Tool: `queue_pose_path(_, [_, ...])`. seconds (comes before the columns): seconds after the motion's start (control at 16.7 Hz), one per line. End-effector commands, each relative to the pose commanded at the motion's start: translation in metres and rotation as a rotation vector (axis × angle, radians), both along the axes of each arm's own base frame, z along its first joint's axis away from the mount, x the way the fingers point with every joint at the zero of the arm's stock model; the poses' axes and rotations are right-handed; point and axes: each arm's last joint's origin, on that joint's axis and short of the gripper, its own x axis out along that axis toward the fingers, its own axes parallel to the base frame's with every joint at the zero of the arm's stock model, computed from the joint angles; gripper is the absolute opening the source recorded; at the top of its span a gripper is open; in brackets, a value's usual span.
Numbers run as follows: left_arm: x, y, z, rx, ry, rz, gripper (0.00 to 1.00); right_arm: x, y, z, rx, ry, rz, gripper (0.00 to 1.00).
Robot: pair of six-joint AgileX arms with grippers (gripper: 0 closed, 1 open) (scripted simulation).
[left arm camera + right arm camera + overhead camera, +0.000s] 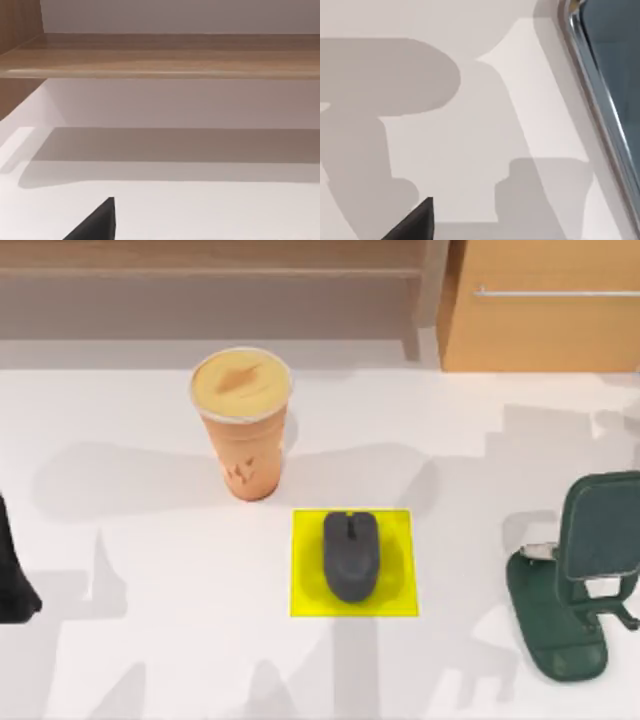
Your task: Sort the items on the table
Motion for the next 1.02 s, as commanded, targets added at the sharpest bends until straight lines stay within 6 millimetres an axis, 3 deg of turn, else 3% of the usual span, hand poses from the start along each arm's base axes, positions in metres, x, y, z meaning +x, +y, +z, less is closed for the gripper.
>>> queue_pose_path(0.18, [0.000, 0.000, 0.000, 0.000, 0.000, 0.000, 1.00, -0.010, -0.030, 0.003, 0.021, 0.009, 0.213, 1.00])
queue_pose_path(0.42, [0.000, 0.000, 0.000, 0.000, 0.000, 0.000, 1.00, -0.021, -0.055, 0.007, 0.042, 0.004, 0.389, 1.00])
queue_pose_path(1.02, [0.000, 0.000, 0.000, 0.000, 0.000, 0.000, 1.00, -0.023, -0.062, 0.003, 0.050, 0.000, 0.442, 1.00])
